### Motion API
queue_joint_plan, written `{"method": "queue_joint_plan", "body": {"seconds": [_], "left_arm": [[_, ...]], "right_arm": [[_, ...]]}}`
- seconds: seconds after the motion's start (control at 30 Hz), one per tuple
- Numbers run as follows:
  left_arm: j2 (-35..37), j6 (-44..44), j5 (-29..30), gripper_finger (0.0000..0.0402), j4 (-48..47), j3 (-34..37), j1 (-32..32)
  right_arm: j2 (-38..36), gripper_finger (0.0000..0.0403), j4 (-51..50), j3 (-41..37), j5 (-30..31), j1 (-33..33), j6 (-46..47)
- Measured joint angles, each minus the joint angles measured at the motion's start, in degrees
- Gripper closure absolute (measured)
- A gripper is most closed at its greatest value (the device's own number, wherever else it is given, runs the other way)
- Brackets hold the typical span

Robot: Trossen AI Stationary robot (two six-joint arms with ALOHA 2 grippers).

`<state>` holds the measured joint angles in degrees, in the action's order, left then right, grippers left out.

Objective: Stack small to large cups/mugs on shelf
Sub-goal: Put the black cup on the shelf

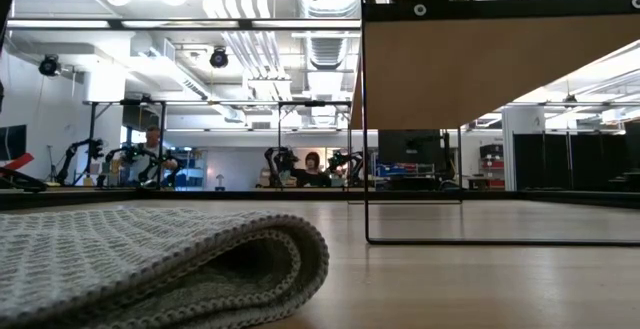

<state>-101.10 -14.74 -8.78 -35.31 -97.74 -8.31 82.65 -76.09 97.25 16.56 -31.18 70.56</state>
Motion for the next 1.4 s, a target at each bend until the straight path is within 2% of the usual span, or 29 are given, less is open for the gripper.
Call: {"method": "queue_joint_plan", "body": {"seconds": [0.43,0.57,0.8,1.4], "left_arm": [[-1.50,-0.09,-0.02,0.0402,8.14,1.58,-0.39],[-3.19,-0.13,-0.83,0.0402,8.94,1.21,-0.40],[-4.58,-0.09,-1.42,0.0402,11.11,1.18,-0.40],[-4.07,0.02,-0.22,0.0402,10.40,-0.67,0.98]], "right_arm": [[0.00,0.0394,0.26,-0.15,1.77,0.09,0.31],[0.00,0.0394,0.65,-0.19,4.59,0.33,0.04],[0.00,0.0394,0.74,-0.42,5.05,0.85,-0.83],[-0.05,0.0394,-1.67,-0.63,6.04,0.85,-5.11]]}}
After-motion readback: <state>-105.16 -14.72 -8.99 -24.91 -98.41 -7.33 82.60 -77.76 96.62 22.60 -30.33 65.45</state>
